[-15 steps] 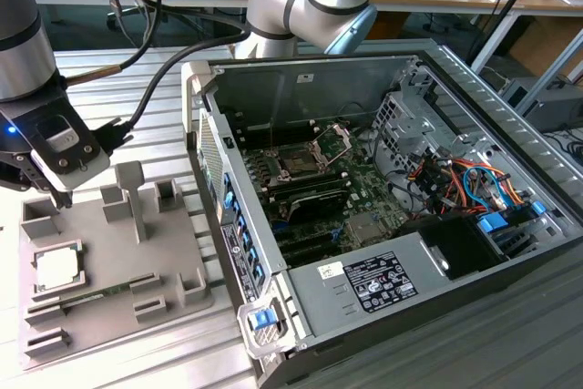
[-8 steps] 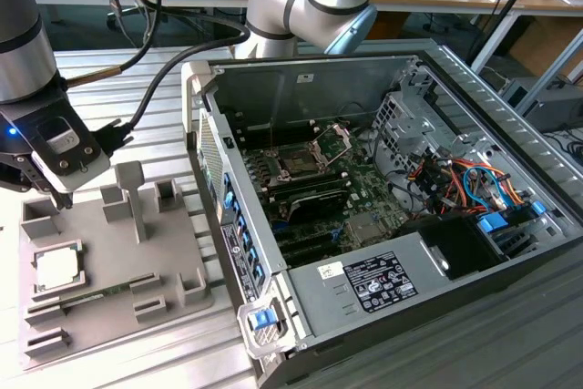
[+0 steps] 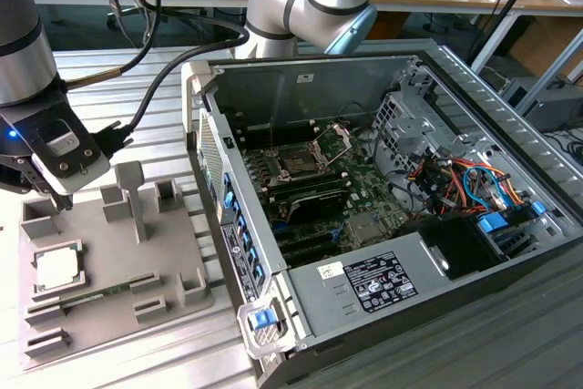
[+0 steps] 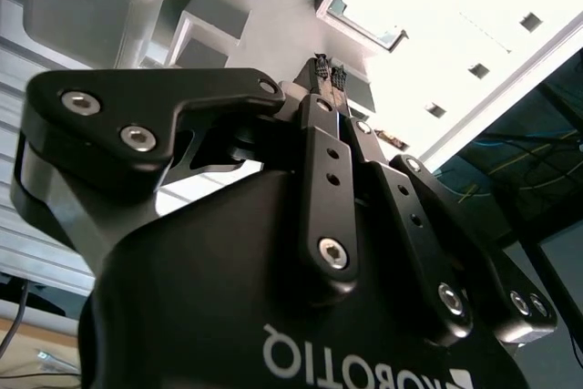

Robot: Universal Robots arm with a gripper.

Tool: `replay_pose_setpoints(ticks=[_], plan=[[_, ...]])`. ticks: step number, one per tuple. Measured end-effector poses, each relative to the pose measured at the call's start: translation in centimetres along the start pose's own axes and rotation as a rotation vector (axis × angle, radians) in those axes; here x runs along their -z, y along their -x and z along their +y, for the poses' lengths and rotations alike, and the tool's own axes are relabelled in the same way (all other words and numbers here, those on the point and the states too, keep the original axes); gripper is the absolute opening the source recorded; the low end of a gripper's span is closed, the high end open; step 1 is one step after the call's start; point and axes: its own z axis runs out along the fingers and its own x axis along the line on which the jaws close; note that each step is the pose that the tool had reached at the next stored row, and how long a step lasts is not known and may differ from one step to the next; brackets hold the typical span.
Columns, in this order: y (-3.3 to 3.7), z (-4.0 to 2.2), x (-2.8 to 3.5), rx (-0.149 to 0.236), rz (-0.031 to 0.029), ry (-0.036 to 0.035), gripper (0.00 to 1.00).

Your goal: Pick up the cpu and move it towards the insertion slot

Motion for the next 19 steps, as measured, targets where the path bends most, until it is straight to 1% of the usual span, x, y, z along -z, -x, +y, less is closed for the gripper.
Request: replay_pose_setpoints(ticks=[15,19], plan=[[-0.1,-0.04,-0.28,0.0,0.0001,-0.0001,0.11],[-0.23,-0.04,-0.34,0.0,0.0002,-0.0001,0.11]])
